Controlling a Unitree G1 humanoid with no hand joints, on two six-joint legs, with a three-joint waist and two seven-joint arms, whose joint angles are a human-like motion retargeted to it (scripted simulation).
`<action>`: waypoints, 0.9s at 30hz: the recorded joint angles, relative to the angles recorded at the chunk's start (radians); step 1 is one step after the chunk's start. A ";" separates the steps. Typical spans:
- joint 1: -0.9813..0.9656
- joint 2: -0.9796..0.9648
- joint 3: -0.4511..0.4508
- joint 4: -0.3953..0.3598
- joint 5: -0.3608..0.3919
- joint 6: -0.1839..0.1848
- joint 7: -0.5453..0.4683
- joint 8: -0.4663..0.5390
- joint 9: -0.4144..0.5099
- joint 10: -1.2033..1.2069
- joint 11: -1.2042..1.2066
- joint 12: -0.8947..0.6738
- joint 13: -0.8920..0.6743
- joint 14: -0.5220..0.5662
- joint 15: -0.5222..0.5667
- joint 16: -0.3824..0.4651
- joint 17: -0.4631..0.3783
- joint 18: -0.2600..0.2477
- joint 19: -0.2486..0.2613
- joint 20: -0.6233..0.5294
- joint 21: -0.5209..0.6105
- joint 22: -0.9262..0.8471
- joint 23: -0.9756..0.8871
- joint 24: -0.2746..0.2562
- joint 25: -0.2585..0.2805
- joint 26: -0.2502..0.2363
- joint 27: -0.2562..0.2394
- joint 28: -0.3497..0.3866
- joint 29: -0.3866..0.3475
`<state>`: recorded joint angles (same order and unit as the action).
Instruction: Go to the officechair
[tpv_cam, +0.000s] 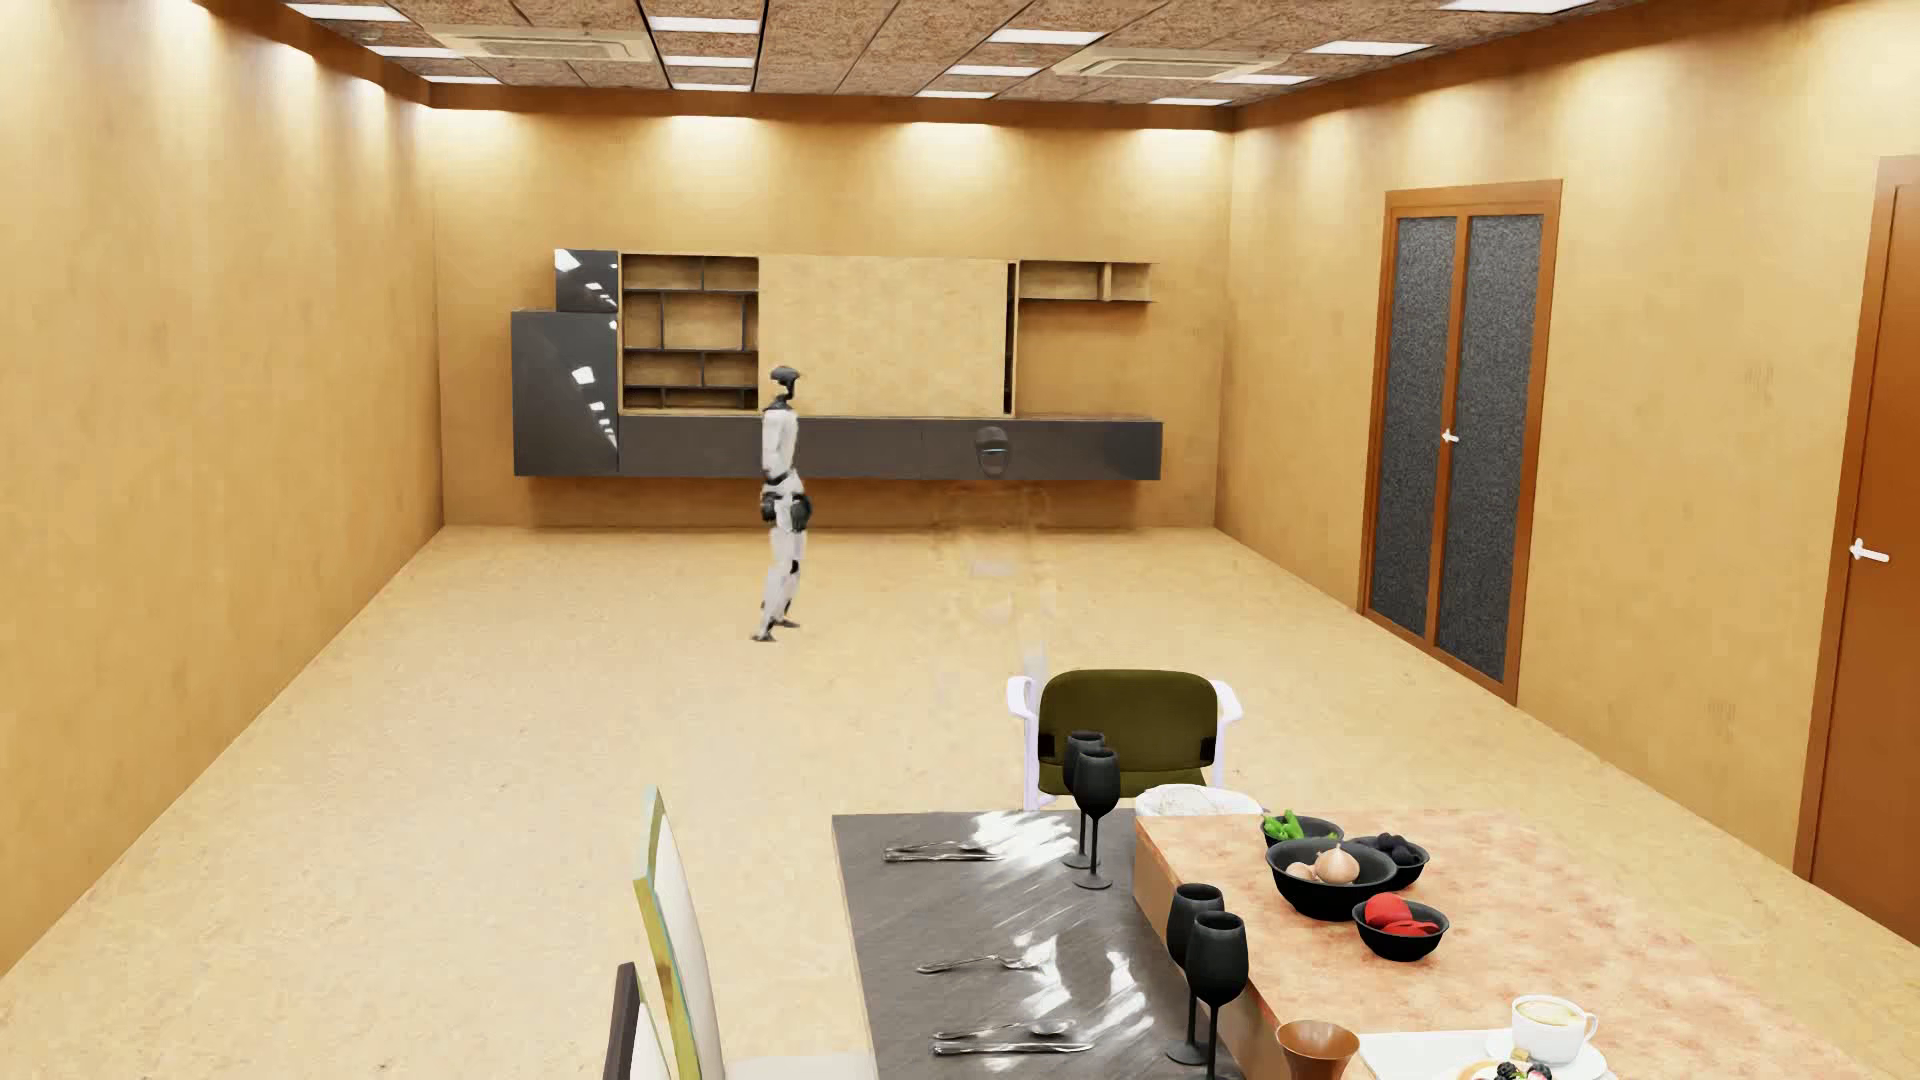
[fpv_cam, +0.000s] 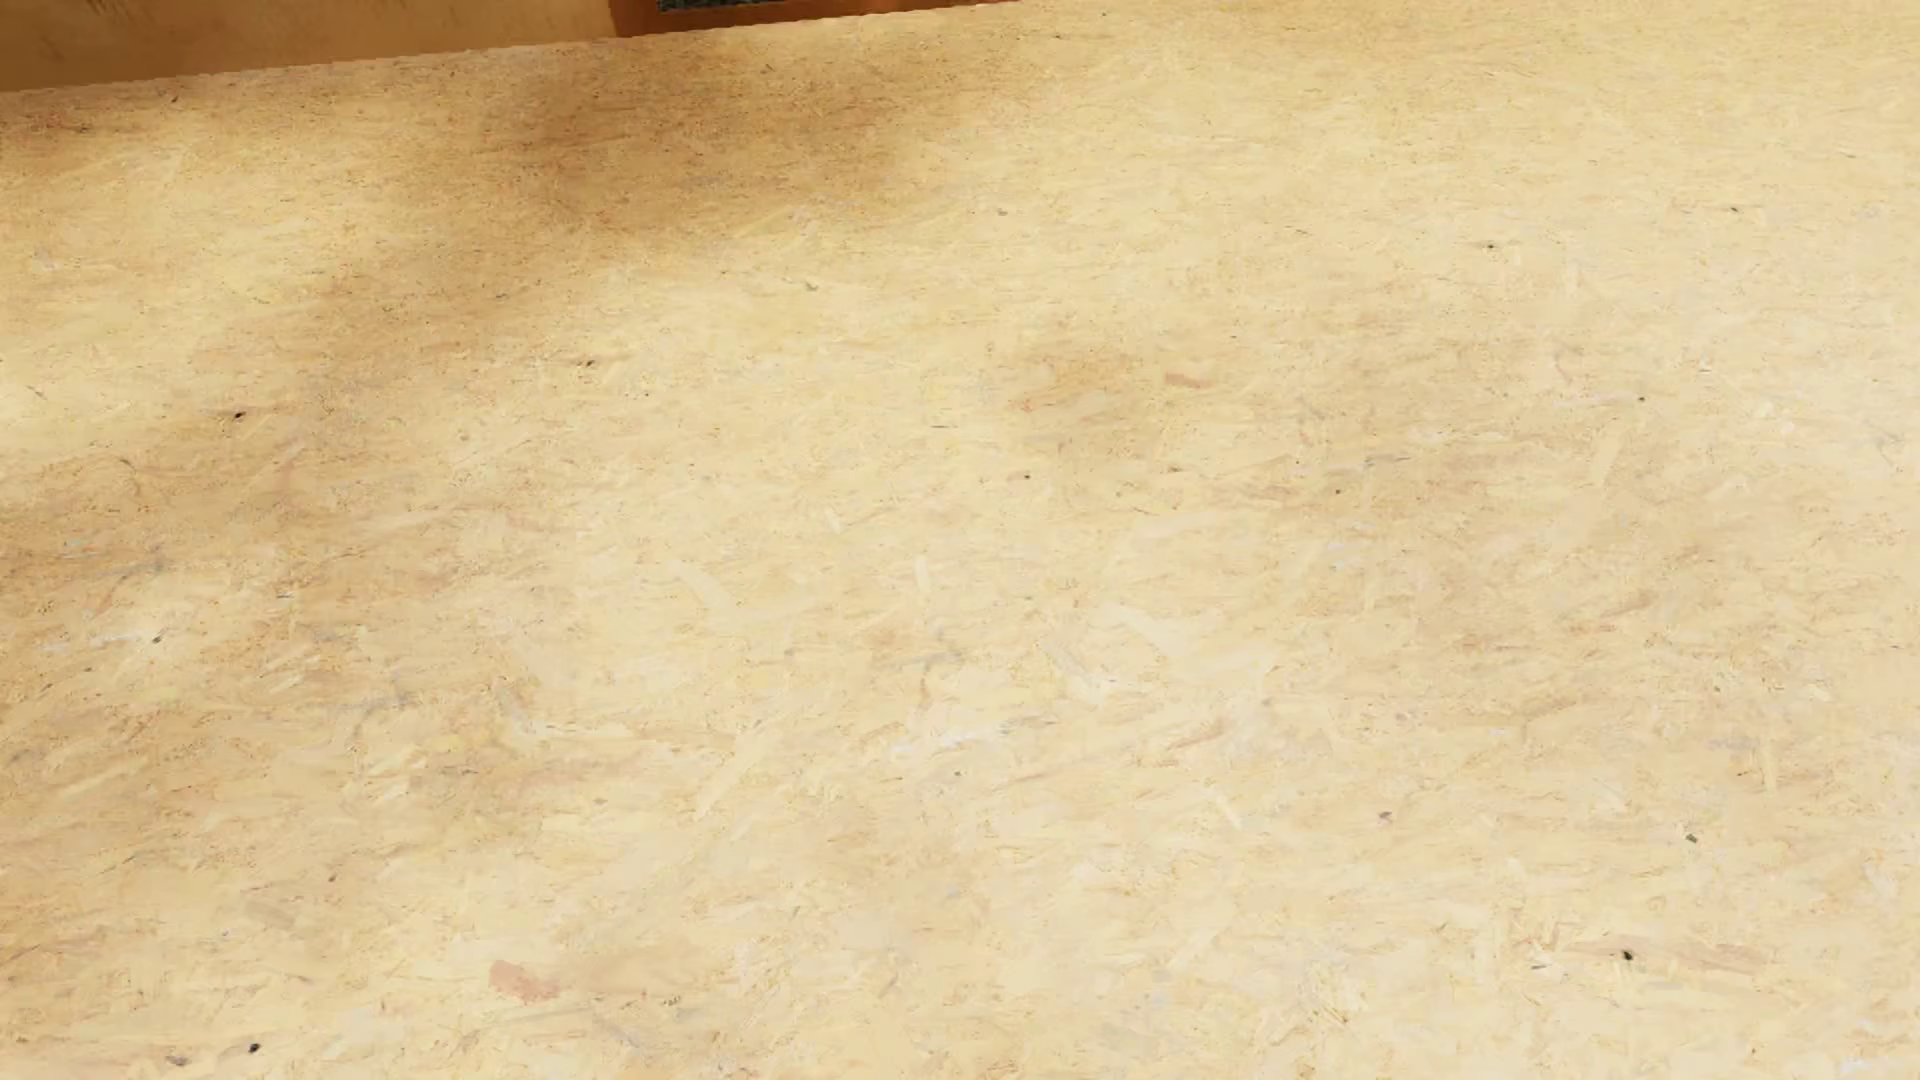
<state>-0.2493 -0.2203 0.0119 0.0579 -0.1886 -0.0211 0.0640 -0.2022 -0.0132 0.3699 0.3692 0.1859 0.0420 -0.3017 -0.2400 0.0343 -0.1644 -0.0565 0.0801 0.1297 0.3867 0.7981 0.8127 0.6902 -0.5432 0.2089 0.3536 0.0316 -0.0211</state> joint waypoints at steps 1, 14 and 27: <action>0.002 -0.002 0.003 0.002 0.002 0.001 0.006 0.008 0.000 0.003 0.005 -0.003 -0.013 -0.004 -0.003 0.002 0.000 0.001 0.001 0.006 -0.012 -0.014 -0.019 -0.005 0.022 -0.008 -0.016 0.006 -0.017; 0.044 -0.127 0.025 0.040 -0.005 0.003 0.146 0.110 0.003 0.047 0.257 0.014 -0.022 -0.145 -0.139 -0.012 -0.063 -0.030 0.013 0.001 0.030 -0.157 0.020 -0.054 0.024 -0.047 0.017 0.024 0.014; 0.303 -0.703 -0.058 0.157 -0.226 -0.009 0.476 -0.141 0.018 -0.016 0.485 -0.026 0.196 -0.026 -0.044 0.064 -0.121 -0.192 -0.213 -0.048 -0.229 -0.268 -0.352 -0.101 -0.110 -0.103 -0.090 0.032 -0.066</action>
<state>0.0534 -0.9229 -0.0466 0.2150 -0.4143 -0.0303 0.5397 -0.3430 0.0049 0.3534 0.8542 0.1602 0.2381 -0.3279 -0.2844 0.0988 -0.2858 -0.2482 -0.1329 0.0815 0.1574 0.5298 0.4604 0.5895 -0.6530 0.1061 0.2641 0.0634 -0.0873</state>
